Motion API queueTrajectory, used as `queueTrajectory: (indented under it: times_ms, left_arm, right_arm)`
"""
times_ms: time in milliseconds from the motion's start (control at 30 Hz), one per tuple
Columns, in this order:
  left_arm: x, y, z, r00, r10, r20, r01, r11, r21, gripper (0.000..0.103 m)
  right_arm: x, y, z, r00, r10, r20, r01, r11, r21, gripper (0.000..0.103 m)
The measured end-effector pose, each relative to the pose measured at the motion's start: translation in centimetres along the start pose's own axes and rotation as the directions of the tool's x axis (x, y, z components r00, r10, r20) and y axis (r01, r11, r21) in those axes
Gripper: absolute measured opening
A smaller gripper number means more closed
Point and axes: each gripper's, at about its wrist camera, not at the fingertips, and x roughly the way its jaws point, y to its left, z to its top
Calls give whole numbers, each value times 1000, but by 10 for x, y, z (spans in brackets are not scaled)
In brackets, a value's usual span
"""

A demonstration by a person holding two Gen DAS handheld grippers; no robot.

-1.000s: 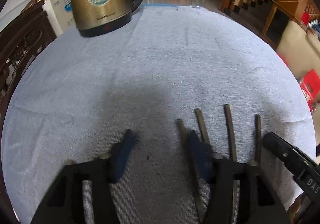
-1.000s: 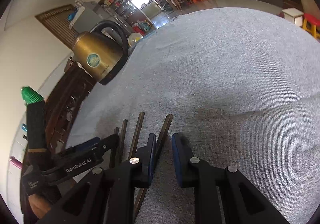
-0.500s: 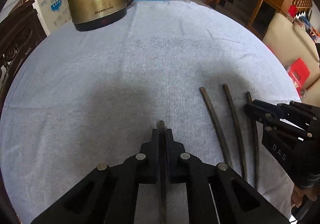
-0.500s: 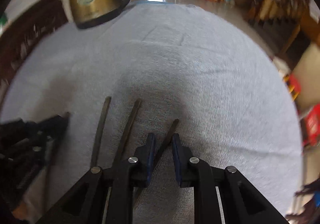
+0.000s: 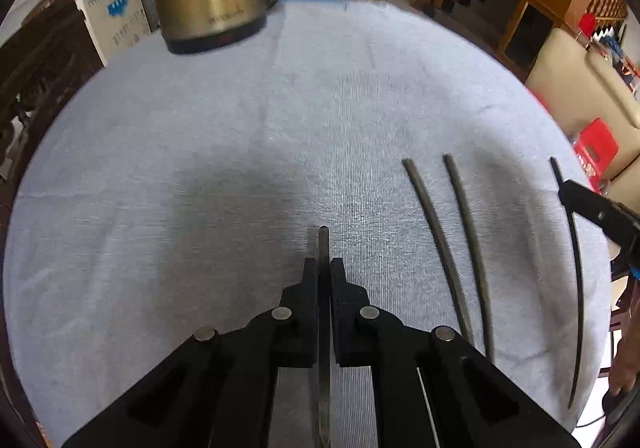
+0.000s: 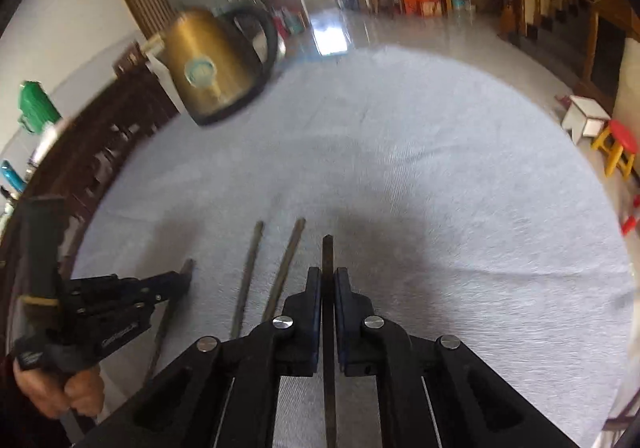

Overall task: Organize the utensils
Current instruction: 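Lift the held chopsticks with both tools and carry them over the dark cup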

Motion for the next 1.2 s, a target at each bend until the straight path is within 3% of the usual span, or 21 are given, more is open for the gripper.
queueTrajectory:
  times_ms: [100,233,433,633,900,1033,1133,1200]
  left_arm:
    - [-39,1,-5,996,-1,84,0,1000,11,5]
    - [-96,3,-15,975,-5,221,2,1000,13,5]
    - [-170,8,-36,914,30,406,-34,999,2,5]
    - [-225,20,-43,847,97,522,-93,995,-34,5]
    - [-309,22,-76,735,123,667,-74,992,-101,5]
    - [-334,11,-92,679,104,727,-26,993,-118,5]
    - [-351,-5,-109,616,84,784,10,993,-114,5]
    - [-361,-18,-122,560,80,824,21,994,-110,5]
  right_arm:
    - [-34,-4,0,995,37,95,-37,999,1,7]
    - [-77,-5,-4,972,69,226,-71,997,3,7]
    - [-133,1,-14,927,78,367,-86,996,5,7]
    - [-189,12,-15,873,86,480,-93,996,-8,7]
    - [-252,46,-22,793,142,592,-121,990,-76,7]
    - [-278,70,-32,732,193,654,-165,981,-105,7]
    - [-291,88,-41,691,232,685,-202,971,-125,7]
    - [-296,104,-50,660,252,707,-215,966,-144,7]
